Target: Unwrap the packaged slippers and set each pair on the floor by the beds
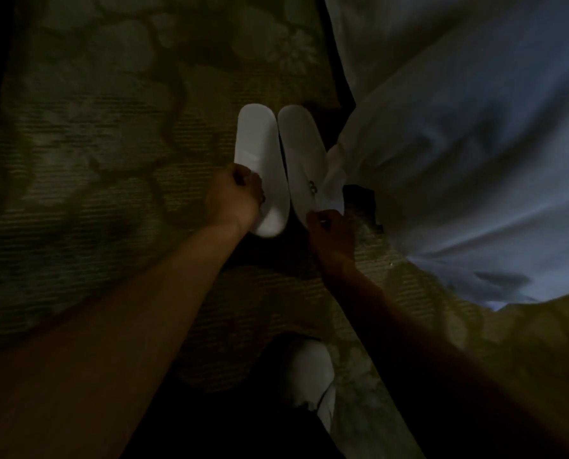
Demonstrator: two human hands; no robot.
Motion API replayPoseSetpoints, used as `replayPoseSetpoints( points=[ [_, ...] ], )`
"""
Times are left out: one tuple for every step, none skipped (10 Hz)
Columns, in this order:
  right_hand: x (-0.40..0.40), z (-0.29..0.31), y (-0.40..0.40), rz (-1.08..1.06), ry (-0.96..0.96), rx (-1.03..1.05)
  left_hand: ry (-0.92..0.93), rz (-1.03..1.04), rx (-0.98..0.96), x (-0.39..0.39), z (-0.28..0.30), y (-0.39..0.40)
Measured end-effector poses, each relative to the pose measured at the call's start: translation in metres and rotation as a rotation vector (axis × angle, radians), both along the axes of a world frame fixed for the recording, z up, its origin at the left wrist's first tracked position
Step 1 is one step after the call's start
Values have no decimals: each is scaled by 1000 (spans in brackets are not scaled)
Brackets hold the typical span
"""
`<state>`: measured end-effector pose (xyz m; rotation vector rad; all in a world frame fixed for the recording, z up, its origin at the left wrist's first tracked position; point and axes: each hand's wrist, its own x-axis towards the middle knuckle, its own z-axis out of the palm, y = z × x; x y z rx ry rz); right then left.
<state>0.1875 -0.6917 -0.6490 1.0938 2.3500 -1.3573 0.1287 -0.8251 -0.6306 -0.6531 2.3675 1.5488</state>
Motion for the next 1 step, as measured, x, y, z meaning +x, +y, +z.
replayPoseSetpoints(
  points=[
    [-10,28,-5,37,-114,-230,-53,84,34,-1,27,2]
  ],
)
